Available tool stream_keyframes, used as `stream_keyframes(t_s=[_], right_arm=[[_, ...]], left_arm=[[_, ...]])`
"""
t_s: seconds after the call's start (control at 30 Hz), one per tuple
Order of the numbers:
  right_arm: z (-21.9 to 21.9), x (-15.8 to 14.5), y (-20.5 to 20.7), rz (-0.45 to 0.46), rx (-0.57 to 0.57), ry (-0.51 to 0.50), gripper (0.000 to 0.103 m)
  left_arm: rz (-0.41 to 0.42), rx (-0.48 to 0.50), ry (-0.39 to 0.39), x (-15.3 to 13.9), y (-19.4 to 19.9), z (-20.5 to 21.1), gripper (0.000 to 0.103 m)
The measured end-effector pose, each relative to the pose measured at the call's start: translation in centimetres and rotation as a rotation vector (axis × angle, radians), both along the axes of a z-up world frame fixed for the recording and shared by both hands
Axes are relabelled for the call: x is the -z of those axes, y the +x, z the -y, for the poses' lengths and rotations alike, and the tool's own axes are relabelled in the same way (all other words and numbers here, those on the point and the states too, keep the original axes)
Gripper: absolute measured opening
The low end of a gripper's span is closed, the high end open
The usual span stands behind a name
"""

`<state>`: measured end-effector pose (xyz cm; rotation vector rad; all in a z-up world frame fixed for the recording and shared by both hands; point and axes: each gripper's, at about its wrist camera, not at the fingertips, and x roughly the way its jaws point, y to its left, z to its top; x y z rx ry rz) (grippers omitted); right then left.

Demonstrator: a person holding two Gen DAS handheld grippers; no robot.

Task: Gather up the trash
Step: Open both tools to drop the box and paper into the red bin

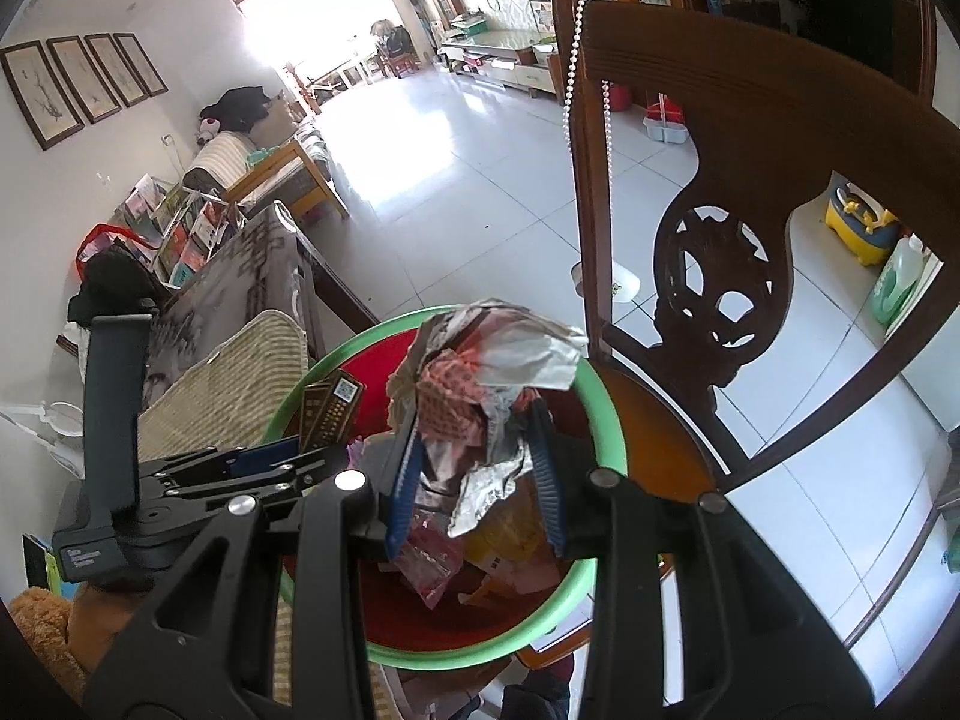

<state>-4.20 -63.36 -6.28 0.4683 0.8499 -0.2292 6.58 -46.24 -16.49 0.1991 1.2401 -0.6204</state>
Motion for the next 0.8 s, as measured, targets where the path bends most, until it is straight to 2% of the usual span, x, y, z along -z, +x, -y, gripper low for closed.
stream_keyframes(t_s=[0.33,0.47,0.63,0.67,0.8], right_arm=[[-0.1,0.4,0.2,-0.013,0.0,-0.002,0.035],[-0.1,0.6,0.2,-0.018,0.0,-0.004,0.035],[-0.3,0.6,0.3,-0.018,0.002,-0.011,0.038],[-0.4,0.6,0.3,-0.016,0.001,-0.01,0.042],[-0.9,0.7,0.3,-0.011,0.016,-0.015,0.058]], left_arm=[[-0.039,0.0,0.012,1.9,1.0,0.9,0.04],[-0.068,-0.003,0.002,2.3,1.4,0.8,0.058],[-0.045,-0.002,-0.029,1.5,1.0,0.4,0.068],[-0.019,-0.008,-0.027,0.9,0.8,0.2,0.075],[0.039,-0.03,-0.066,-1.0,0.3,-1.4,0.079]])
